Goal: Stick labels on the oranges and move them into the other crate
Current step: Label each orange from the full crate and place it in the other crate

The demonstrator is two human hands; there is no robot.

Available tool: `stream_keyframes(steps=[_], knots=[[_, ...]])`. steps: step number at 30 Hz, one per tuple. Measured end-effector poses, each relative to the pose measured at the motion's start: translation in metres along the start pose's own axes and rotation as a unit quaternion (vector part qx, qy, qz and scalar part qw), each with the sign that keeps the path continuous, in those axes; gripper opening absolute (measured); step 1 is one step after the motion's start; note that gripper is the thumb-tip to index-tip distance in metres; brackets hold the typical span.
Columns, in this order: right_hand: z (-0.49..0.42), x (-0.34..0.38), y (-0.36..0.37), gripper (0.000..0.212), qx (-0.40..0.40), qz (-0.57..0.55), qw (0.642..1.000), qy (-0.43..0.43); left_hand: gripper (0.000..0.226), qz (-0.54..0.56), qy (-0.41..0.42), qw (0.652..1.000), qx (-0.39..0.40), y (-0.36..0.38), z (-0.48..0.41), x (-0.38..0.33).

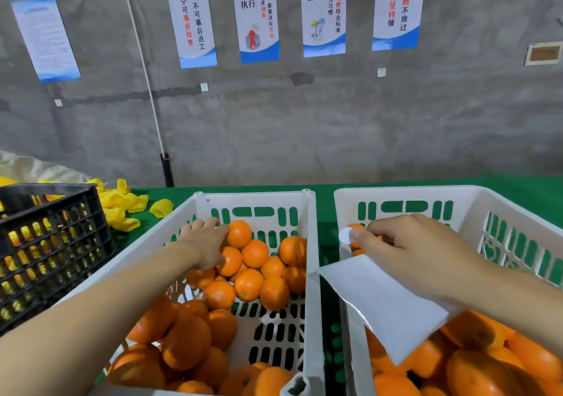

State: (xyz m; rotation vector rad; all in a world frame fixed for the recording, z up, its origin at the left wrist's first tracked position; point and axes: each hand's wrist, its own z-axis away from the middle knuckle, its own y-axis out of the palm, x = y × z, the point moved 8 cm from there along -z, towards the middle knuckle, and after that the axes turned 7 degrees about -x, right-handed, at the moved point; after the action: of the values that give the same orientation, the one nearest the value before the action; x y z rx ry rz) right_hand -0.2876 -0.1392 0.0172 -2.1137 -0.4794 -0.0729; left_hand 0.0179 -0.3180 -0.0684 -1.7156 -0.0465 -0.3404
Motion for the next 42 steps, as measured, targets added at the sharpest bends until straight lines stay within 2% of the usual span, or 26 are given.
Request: stream_keyframes(steps=[2, 4, 9, 14, 17, 19, 23, 26, 32, 37, 42], knots=[[0.000, 0.000, 0.001, 0.062, 0.003, 0.004, 1.000, 0.000, 0.084, 0.009, -0.014, 0.999, 0.033, 0.008, 0.001, 0.008], [0.001, 0.000, 0.003, 0.062, 0.008, 0.000, 1.000, 0.001, 0.081, -0.019, -0.030, 0.998, 0.049, 0.014, 0.003, 0.016], [0.002, 0.000, 0.002, 0.063, 0.010, 0.001, 1.000, 0.006, 0.060, -0.045, -0.081, 0.996, -0.010, 0.006, -0.001, 0.023], [0.003, 0.003, 0.001, 0.061, 0.018, -0.003, 1.000, 0.006, 0.049, -0.115, -0.037, 0.989, -0.086, -0.007, 0.000, 0.018], [0.004, 0.002, -0.001, 0.056, 0.018, -0.007, 1.000, 0.014, 0.055, 0.011, -0.050, 0.995, -0.090, -0.023, 0.002, 0.022], [0.003, 0.001, -0.005, 0.049, 0.005, -0.009, 1.000, 0.027, 0.056, 0.112, -0.059, 0.983, -0.134, -0.048, 0.005, 0.018], [0.001, -0.001, -0.011, 0.034, -0.023, 0.024, 0.998, 0.044, 0.058, 0.259, -0.037, 0.928, -0.265, -0.111, 0.026, -0.019], [-0.001, -0.004, -0.012, 0.026, -0.032, 0.030, 0.998, 0.048, 0.061, 0.362, 0.037, 0.890, -0.275, -0.136, 0.051, -0.068], [-0.003, 0.004, -0.017, 0.018, -0.036, 0.031, 0.999, 0.015, 0.055, 0.460, 0.141, 0.846, -0.229, -0.145, 0.083, -0.126], [-0.003, 0.008, -0.031, 0.019, -0.115, 0.104, 0.987, -0.030, 0.055, 0.455, 0.147, 0.853, -0.210, -0.132, 0.085, -0.136], [-0.001, 0.018, -0.042, 0.023, -0.193, 0.106, 0.972, -0.081, 0.064, 0.406, 0.191, 0.868, -0.213, -0.130, 0.085, -0.146]])
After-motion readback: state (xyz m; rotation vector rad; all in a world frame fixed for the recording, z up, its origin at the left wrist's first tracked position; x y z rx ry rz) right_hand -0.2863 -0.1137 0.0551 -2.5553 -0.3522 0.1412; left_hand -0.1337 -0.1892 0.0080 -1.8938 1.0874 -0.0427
